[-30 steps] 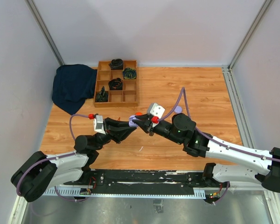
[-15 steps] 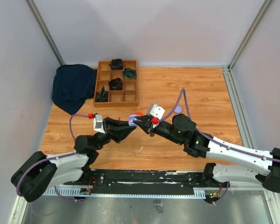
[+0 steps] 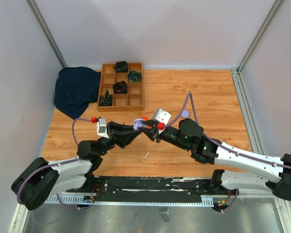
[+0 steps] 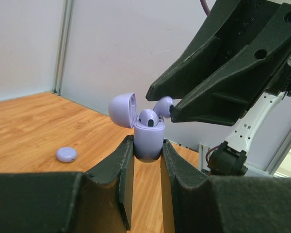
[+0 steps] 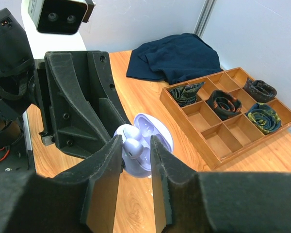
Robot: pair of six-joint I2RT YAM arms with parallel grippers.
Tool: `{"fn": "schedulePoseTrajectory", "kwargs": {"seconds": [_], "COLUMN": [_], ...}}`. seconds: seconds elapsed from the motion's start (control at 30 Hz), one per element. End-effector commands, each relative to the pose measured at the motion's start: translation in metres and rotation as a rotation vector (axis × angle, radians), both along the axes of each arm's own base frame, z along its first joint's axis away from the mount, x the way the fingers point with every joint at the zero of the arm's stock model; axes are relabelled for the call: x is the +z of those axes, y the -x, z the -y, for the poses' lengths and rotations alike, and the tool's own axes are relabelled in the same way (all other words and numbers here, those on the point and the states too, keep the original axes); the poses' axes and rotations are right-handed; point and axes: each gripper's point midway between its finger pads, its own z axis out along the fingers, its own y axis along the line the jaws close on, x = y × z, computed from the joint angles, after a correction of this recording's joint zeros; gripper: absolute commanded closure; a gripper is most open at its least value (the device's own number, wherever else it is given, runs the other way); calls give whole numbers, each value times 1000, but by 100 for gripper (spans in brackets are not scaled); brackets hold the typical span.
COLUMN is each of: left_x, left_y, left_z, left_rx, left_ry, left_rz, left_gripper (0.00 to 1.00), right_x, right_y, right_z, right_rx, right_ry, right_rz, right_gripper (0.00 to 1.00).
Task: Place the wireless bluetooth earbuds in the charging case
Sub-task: Place the earbud in the charging case.
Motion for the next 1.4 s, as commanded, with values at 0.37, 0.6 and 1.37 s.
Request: {"fn": "schedulePoseTrajectory", "kwargs": {"seconds": [0.37, 0.6, 1.37], "left_x": [19, 13, 15], "left_y": [0, -5, -5], "left_z": [-9, -9, -12], "left_rx": [64, 108, 131], "left_ry": [22, -45, -72], "left_rz": [118, 151, 175], "left_gripper": [100, 100, 100], "right_x": [21, 29, 7], "right_y": [2, -11, -31], "right_z": [16, 26, 32], "right_rx": [-47, -145, -273], "right_ry": [-23, -33, 41], "right_rz": [1, -31, -59], "right_gripper": [36, 17, 3]}}
